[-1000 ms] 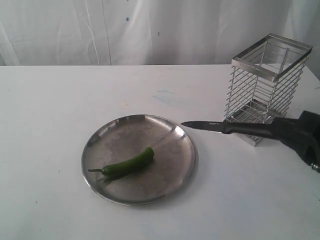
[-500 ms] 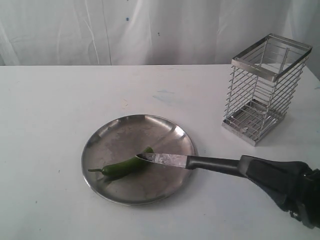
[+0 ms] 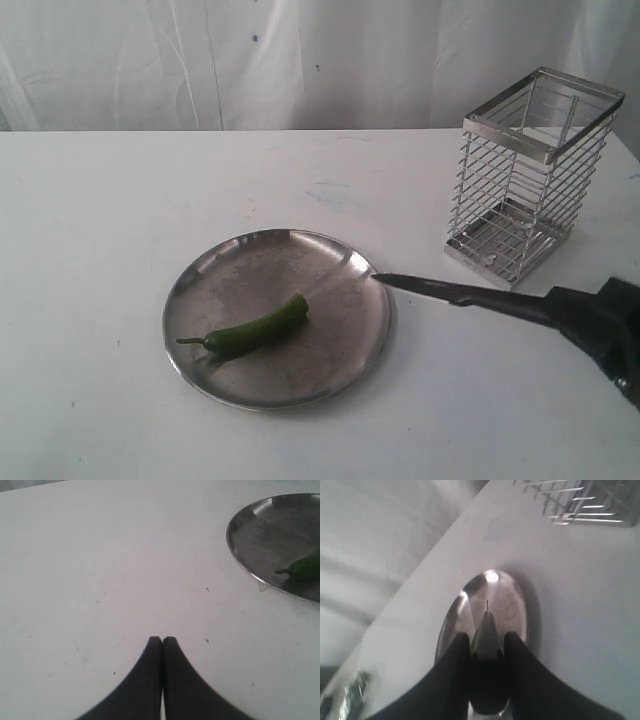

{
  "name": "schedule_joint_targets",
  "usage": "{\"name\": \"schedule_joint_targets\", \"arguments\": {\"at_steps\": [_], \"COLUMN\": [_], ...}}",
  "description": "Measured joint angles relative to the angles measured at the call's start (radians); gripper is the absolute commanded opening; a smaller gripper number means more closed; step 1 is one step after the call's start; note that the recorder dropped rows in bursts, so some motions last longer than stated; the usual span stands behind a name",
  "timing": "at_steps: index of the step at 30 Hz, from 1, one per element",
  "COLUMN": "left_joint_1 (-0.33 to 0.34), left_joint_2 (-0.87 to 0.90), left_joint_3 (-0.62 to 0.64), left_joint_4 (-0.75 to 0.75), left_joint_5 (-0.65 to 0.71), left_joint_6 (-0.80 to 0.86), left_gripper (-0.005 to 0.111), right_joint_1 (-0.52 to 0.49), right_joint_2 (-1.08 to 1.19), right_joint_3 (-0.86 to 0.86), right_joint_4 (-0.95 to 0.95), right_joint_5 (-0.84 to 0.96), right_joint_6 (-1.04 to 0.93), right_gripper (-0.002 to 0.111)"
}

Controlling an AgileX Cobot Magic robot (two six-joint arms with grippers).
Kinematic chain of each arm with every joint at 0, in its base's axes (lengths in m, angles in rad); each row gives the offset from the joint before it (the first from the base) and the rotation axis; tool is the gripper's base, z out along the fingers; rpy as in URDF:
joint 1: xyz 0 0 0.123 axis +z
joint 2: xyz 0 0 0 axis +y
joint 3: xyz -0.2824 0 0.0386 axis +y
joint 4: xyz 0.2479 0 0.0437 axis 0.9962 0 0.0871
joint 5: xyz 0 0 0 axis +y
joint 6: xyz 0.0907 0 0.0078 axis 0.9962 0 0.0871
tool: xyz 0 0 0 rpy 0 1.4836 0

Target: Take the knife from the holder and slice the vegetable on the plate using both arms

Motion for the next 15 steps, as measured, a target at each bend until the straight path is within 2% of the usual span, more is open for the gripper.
{"name": "schedule_joint_targets", "arguments": {"at_steps": [4,7,11,15], "left_joint_1": [0.0,0.0,0.0,0.0], "left_joint_2": [0.0,0.0,0.0,0.0], "left_joint_3": [0.0,0.0,0.0,0.0], "left_joint_4": [0.0,0.0,0.0,0.0], "left_joint_5": [0.0,0.0,0.0,0.0], "left_joint_6": [0.0,0.0,0.0,0.0], "left_gripper": [0.0,0.0,0.0,0.0], "right_joint_1": [0.0,0.0,0.0,0.0], "right_joint_2": [0.0,0.012,0.043,0.08], "right_joint_3": [-0.009,-0.013,-0.045,-0.121], "right_joint_4": [0.008,0.014,0.014,0.014], "right_joint_5": [-0.098,-0.111,-0.085,0.082], "right_joint_6": [0.195,0.264,0.273,0.186], "right_gripper": [0.0,0.0,0.0,0.0]}}
